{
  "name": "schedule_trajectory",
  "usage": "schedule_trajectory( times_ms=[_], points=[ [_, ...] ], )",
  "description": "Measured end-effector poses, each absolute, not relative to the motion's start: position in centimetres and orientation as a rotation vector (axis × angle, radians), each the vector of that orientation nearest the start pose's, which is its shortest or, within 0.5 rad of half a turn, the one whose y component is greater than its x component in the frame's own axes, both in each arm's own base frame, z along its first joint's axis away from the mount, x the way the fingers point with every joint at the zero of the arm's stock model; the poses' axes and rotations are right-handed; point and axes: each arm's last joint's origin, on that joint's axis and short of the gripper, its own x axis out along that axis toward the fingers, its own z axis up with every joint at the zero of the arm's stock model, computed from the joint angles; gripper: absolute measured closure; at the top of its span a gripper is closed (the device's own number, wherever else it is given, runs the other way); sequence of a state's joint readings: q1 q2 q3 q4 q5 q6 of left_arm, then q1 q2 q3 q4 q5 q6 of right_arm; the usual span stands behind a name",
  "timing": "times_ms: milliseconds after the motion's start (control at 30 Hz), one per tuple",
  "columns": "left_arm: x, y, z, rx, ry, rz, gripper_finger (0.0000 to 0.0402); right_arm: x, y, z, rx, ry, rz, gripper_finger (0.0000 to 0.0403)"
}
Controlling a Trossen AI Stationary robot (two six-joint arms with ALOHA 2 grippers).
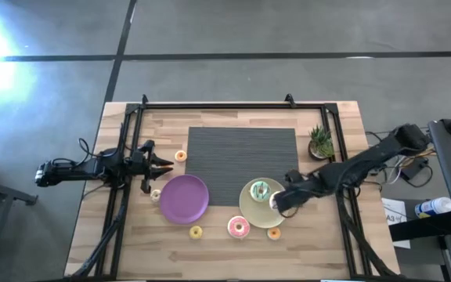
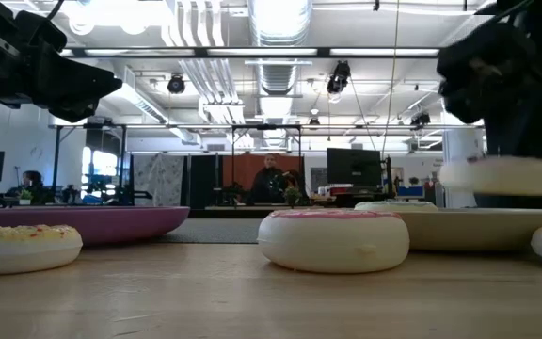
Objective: Pick & Place donuts
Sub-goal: Put the large violet donut on the brown plate, then put the small white donut on the violet plate
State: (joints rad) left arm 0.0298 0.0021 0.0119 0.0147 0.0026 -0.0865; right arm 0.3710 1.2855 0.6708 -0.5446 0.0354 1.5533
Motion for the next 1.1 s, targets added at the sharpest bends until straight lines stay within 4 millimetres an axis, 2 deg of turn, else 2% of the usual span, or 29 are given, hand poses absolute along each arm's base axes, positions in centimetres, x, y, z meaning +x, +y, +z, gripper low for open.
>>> schedule_trajectory(
  times_ms=[100, 267, 367, 500, 633, 767, 867, 967, 1033, 1100],
  points=[
    [9.7, 0.3, 16.9, -0.086, -0.026, 0.026, 0.0339, 21.2, 7.5, 16.6, 1.125, 1.15, -0.648, 0.0258],
    [9.7, 0.3, 16.9, -0.086, -0.025, 0.026, 0.0339, 21.9, 8.0, 16.5, 1.072, 1.255, -0.543, 0.0207],
    [9.7, 0.3, 16.9, -0.086, -0.025, 0.026, 0.0339, 22.4, 7.9, 17.6, 1.029, 1.19, -0.515, 0.0187],
    [9.7, 0.3, 16.9, -0.086, -0.025, 0.026, 0.0339, 22.5, 7.4, 19.9, 0.899, 1.047, -0.568, 0.0174],
    [9.7, 0.3, 17.0, -0.106, -0.041, 0.025, 0.0339, 22.3, 7.2, 20.6, 0.77, 1.07, -0.541, 0.017],
    [9.6, 0.3, 18.1, -0.459, -0.155, -0.015, 0.0339, 21.7, 6.9, 20.5, 0.713, 1.097, -0.61, 0.017],
    [9.5, 0.3, 18.9, -0.684, -0.237, -0.051, 0.0339, 22.0, 6.5, 20.6, 0.745, 0.931, -0.758, 0.017],
    [9.2, 0.4, 20.0, -0.89, -0.355, -0.098, 0.0339, 22.9, 6.2, 20.6, 0.787, 0.827, -0.79, 0.017],
    [9.1, 0.6, 20.3, -0.939, -0.42, -0.064, 0.0339, 23.5, 5.9, 20.5, 0.818, 0.806, -0.787, 0.017],
    [8.9, 1.0, 20.5, -0.975, -0.509, 0.052, 0.0339, 24.1, 5.6, 20.5, 0.856, 0.768, -0.789, 0.017]
  ],
)
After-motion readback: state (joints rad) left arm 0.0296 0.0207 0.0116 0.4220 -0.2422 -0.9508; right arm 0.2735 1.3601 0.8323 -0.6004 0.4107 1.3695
